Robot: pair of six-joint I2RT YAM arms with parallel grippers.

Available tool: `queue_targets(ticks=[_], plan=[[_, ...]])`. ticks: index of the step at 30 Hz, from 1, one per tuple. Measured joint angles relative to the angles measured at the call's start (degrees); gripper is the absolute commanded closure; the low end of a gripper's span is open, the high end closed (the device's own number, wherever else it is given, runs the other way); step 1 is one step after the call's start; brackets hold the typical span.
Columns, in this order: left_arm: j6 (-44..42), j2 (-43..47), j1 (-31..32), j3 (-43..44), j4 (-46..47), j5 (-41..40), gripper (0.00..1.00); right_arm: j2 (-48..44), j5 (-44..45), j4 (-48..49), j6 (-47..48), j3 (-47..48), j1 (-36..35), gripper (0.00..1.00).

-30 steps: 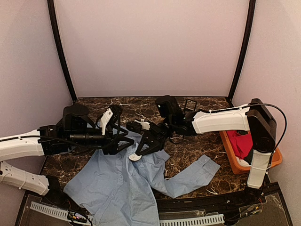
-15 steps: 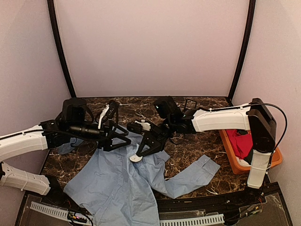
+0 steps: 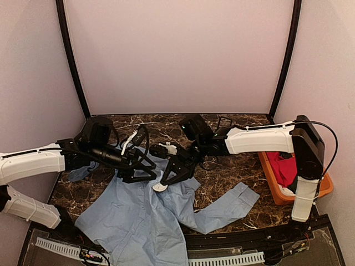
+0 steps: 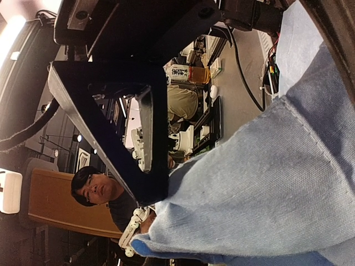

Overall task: Pin the brooch onto the clothing
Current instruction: Pin the brooch onto the flattened clothing.

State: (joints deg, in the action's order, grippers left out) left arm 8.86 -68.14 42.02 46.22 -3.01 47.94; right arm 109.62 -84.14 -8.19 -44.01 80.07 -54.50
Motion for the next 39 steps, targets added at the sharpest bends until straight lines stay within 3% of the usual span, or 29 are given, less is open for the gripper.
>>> queue_targets(ticks=[16, 26, 39], plan=[[2.36, -4.09, -1.64, 1.22, 0.76, 10.03, 0.16, 0.31, 0.90, -4.63, 4.11, 1.90, -0.02, 1.00], [1.31, -6.32, -1.68, 4.26, -2.95, 11.30, 0.22, 0.46, 1.70, -7.85, 6.34, 2.84, -0.02, 1.00], [-3.23, -7.08, -1.68, 7.06, -11.06, 11.41, 0.22, 1.38, 1.75, -8.74, 7.10, 3.28, -0.02, 1.00]])
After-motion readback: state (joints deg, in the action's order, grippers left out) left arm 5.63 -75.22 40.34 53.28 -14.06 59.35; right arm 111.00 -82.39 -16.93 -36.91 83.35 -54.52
